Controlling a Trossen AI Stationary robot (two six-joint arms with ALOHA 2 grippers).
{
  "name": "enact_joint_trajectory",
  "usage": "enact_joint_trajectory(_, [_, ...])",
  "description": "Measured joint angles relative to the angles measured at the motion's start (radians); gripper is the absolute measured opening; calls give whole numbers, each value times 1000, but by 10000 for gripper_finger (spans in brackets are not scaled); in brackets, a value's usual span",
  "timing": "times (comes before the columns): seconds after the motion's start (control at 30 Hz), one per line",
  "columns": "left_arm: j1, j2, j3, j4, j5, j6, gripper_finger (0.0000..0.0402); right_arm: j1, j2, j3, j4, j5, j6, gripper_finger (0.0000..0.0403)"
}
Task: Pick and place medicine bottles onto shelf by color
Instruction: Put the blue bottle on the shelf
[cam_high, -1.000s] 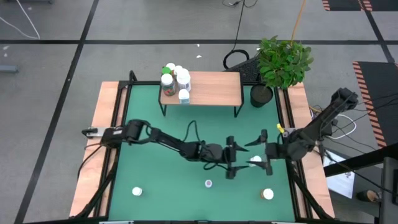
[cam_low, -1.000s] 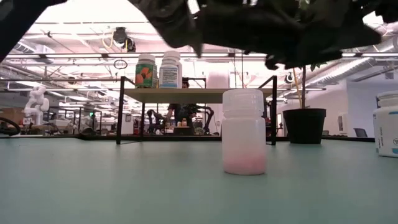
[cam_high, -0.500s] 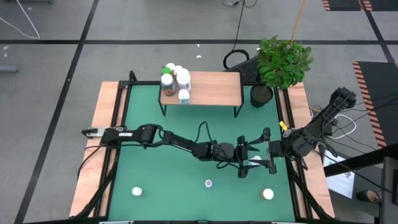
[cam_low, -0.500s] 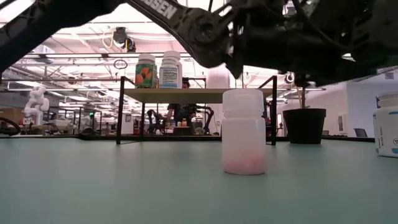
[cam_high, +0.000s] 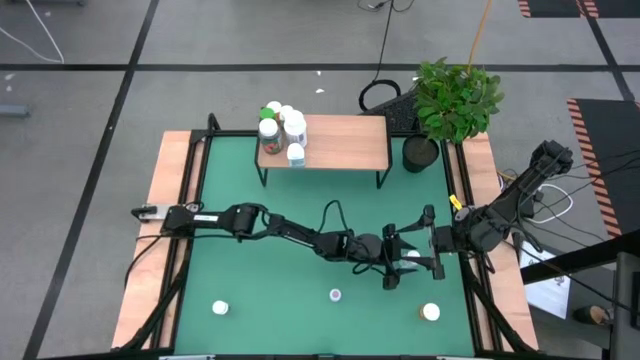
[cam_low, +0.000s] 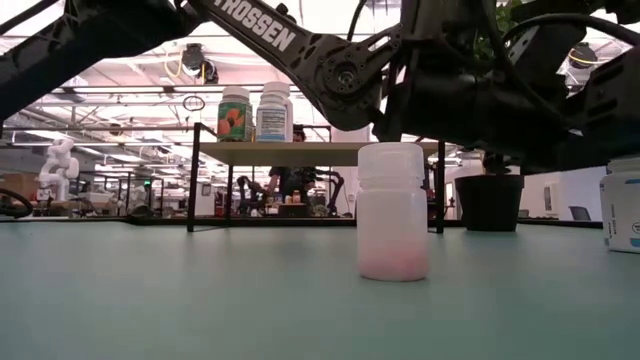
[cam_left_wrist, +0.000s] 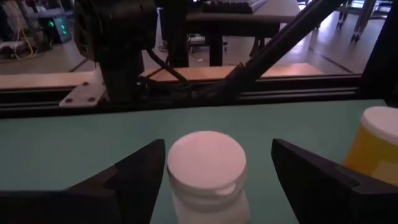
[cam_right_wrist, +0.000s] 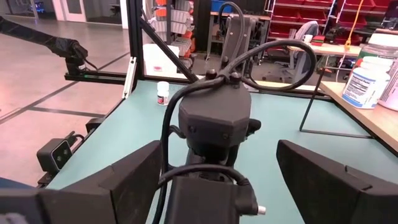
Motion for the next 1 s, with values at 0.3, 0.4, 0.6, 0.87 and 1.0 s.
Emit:
enact_joint_trajectory(0.3, [5, 0, 0, -31, -15, -7, 246, 0, 0, 0, 2, 0, 0, 312])
enact_joint_trajectory(0.4, [6, 0, 0, -35, -18, -7, 233, 0, 0, 0, 6, 0, 0, 312])
enact_joint_trajectory(0.6, [11, 0, 0, -37, -18, -5, 197, 0, 0, 0, 6, 2, 0, 312])
enact_joint_trajectory(0.87, [26, -67, 0, -133, -21, 4, 185, 46, -22, 1, 82, 6, -64, 312])
enact_joint_trajectory(1.0, [37, -147, 0, -311, -30, 17, 197, 89, -50, 1, 130, 5, -118, 312])
